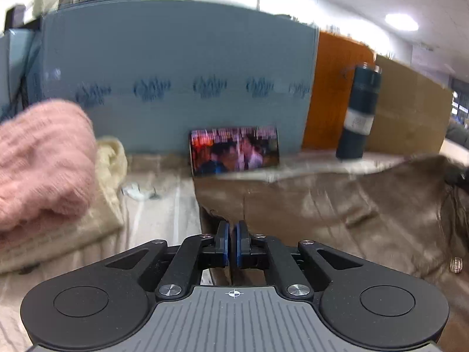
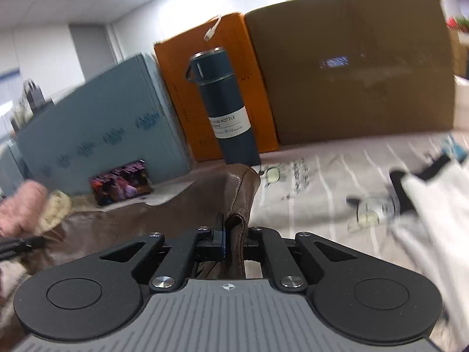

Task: Fold clothes
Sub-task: 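Spread the jacket flat on the table with both grippers, pulling its edges apart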

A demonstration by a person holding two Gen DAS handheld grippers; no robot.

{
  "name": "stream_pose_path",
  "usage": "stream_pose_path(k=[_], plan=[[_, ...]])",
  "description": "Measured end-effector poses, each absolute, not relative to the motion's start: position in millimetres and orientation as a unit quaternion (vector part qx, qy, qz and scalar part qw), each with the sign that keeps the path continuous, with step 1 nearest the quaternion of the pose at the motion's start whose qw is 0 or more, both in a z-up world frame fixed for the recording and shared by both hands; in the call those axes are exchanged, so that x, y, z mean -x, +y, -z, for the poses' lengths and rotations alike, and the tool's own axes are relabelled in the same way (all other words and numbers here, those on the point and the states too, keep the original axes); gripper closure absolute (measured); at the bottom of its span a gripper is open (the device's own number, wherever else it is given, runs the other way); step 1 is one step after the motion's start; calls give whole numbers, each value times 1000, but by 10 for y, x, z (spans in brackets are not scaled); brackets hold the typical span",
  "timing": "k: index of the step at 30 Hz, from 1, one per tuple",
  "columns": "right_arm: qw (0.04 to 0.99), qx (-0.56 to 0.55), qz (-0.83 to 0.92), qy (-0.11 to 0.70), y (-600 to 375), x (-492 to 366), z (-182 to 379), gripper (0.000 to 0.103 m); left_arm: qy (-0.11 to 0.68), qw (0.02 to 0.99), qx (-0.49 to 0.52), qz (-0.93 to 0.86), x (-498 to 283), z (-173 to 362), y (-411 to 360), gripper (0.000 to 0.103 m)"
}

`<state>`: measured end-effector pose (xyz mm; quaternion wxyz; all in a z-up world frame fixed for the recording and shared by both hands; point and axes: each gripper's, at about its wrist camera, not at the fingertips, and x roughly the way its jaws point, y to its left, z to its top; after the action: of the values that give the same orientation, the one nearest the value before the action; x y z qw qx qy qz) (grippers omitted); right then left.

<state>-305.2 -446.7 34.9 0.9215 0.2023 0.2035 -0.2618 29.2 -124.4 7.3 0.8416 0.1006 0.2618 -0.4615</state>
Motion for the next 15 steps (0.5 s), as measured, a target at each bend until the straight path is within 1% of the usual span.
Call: stream_pose_path(k=[3, 4, 5, 6, 7, 8, 9, 10, 11, 12, 13, 15], plan=[[911, -193, 272, 242, -4619, 2939, -239, 97, 286, 830, -121, 464, -292, 51, -1298, 98], [911, -189, 274, 244, -4603, 2976, -249, 94, 286, 830, -125, 462, -288, 72, -1277, 95], [911, -184, 276, 246, -4587, 3012, -259, 88, 287, 830, -127, 461, -289, 86, -1250, 92], [911, -180, 277, 248, -4572, 3048, -269, 76, 289, 831, -121, 460, -303, 80, -1209, 86], [911, -175, 279, 250, -4556, 3084, -279, 68, 290, 833, -115, 458, -315, 71, -1159, 82], [910, -170, 281, 252, -4540, 3121, -289, 58, 290, 836, -106, 454, -323, 50, -1087, 79], [910, -166, 283, 254, -4524, 3157, -298, 56, 290, 839, -96, 451, -326, 31, -1008, 68], [910, -161, 284, 256, -4509, 3193, -308, 53, 288, 841, -86, 450, -313, 15, -910, 54], [910, -157, 286, 257, -4493, 3230, -318, 50, 287, 843, -75, 450, -285, -1, -803, 46], [909, -152, 288, 259, -4477, 3266, -328, 48, 285, 844, -64, 449, -258, -16, -696, 32], [909, -147, 289, 261, -4461, 3302, -338, 47, 284, 846, -53, 449, -229, -29, -586, 26], [908, -138, 293, 265, -4430, 3375, -357, 44, 280, 841, -26, 463, -152, -35, -369, 25]])
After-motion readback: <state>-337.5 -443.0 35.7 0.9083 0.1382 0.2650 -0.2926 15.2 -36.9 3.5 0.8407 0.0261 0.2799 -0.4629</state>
